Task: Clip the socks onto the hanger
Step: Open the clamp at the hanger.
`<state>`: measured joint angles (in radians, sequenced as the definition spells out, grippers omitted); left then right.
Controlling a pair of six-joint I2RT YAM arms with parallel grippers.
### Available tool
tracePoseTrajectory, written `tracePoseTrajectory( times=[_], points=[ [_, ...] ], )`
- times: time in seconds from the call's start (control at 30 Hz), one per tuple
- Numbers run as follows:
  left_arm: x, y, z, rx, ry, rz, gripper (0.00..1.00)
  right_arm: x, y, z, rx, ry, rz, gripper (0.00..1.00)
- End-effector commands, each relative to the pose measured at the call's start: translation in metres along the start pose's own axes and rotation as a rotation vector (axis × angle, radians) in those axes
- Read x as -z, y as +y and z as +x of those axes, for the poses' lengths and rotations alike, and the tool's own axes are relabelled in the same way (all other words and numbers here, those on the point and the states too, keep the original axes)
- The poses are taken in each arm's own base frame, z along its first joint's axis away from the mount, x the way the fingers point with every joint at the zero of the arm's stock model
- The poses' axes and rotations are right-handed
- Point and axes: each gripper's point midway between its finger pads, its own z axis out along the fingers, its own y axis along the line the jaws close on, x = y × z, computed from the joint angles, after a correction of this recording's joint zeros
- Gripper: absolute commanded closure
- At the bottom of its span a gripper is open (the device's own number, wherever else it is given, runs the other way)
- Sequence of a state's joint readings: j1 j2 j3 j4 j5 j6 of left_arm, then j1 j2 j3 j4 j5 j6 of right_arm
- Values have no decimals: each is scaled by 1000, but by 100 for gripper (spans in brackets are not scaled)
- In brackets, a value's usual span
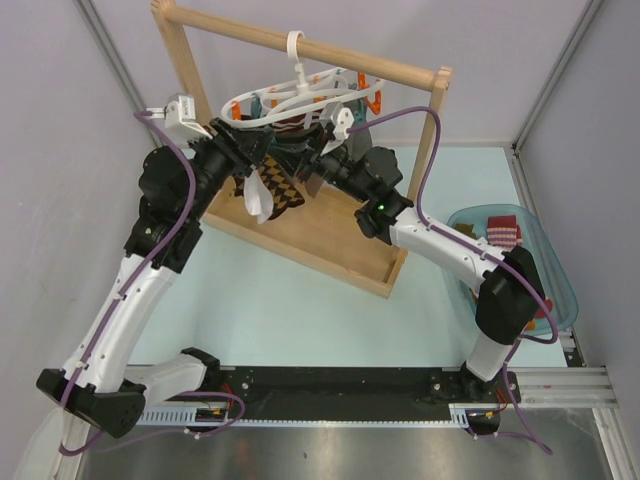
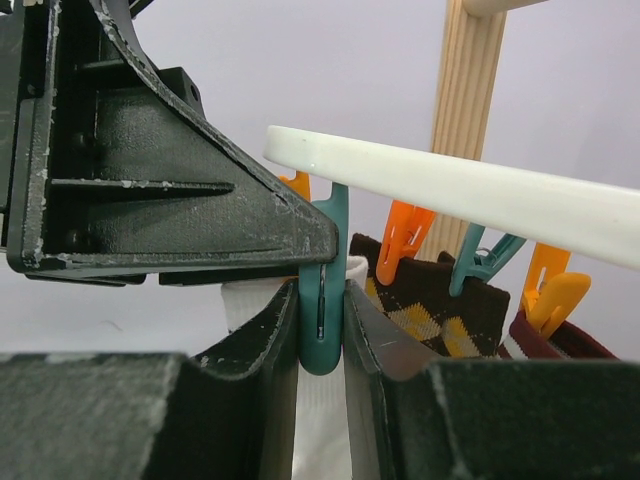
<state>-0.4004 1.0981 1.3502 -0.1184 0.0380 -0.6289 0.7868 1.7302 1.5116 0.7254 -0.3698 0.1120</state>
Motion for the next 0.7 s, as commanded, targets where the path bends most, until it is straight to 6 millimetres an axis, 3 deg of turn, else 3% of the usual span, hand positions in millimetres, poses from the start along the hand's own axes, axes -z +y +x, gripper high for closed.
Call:
tracePoseTrajectory(
  times=[0.0,0.4,0.47,0.6,0.67],
  points=[
    [1,-11,-16,11,-30,26,54,-9,1,-20,38,-53,4,87],
    [-2,-10,-21,8,-46,15,61,-11,3,-15,53,-30,13,85],
    [-1,-9,-25,3,-56,2,65,-10,2,-10,53,-9,19,80],
    [1,-5,-25,-16,-60,-13,73,-1,1,-9,53,28,50,53],
    [1,-5,-24,-28,-56,-14,78,4,2,-6,55,57,64,45]
  ],
)
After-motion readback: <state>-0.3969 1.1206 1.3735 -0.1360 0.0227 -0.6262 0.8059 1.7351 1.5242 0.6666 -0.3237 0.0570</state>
